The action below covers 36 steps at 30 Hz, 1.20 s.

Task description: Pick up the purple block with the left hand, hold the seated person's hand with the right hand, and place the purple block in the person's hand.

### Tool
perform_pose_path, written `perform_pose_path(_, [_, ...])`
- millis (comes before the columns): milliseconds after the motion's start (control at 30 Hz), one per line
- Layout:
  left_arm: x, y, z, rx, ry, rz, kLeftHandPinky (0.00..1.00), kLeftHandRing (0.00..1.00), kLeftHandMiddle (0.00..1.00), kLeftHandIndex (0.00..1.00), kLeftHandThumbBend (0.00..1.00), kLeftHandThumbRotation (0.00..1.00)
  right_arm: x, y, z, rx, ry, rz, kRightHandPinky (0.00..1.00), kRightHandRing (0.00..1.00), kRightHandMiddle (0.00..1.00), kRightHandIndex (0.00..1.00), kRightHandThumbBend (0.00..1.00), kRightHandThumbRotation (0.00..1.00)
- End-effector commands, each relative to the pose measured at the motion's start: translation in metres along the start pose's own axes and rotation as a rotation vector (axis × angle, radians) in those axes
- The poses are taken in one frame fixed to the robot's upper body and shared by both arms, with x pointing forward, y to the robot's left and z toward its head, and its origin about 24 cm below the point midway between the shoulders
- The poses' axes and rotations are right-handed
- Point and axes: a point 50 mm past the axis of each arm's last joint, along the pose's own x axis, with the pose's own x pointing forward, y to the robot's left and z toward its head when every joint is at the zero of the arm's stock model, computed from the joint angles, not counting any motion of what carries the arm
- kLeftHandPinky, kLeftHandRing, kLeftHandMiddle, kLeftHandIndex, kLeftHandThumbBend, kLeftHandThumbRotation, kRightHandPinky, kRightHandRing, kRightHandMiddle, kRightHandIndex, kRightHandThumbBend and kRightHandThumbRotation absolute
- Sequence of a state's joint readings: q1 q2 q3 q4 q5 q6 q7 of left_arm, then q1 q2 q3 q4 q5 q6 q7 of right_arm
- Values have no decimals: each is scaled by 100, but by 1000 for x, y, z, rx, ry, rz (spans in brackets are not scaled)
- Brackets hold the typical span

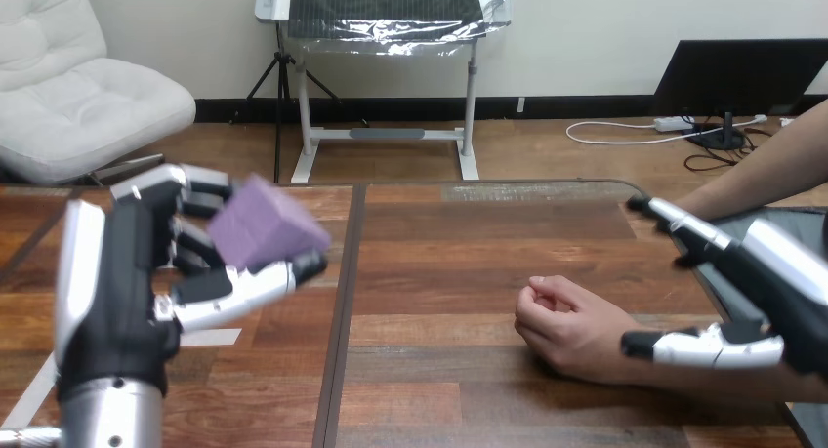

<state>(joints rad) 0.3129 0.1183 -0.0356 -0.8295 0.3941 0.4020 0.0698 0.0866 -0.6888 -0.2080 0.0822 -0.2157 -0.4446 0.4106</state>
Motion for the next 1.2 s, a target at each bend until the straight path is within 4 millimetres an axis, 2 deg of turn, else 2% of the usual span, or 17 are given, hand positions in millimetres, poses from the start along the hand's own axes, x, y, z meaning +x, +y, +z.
perform_pose_path(0, [-1, 8, 22, -42, -140, 36, 22, 29, 34, 40, 67, 0, 9, -35, 7, -128, -45, -92, 84, 97, 99, 99, 93, 58])
perform_pose_path(400, [-1, 8, 21, -29, -198, 13, 22, 29, 34, 39, 65, 0, 9, -38, -2, -216, 7, -44, 95, 99, 99, 100, 95, 57])
perform_pose_path(633, [-2, 7, 20, -18, -205, 4, 22, 28, 34, 38, 65, 0, 10, -38, -6, -242, 27, -26, 98, 97, 97, 98, 99, 48])
perform_pose_path(1033, [-3, 4, 17, -42, -214, -11, 21, 27, 33, 38, 65, 0, 11, -29, -15, -282, 60, 11, 97, 95, 94, 97, 100, 31])
perform_pose_path(1167, [-3, 4, 17, -40, -217, -12, 20, 26, 32, 38, 65, 0, 12, -27, -18, -295, 63, 26, 97, 94, 94, 96, 100, 29])
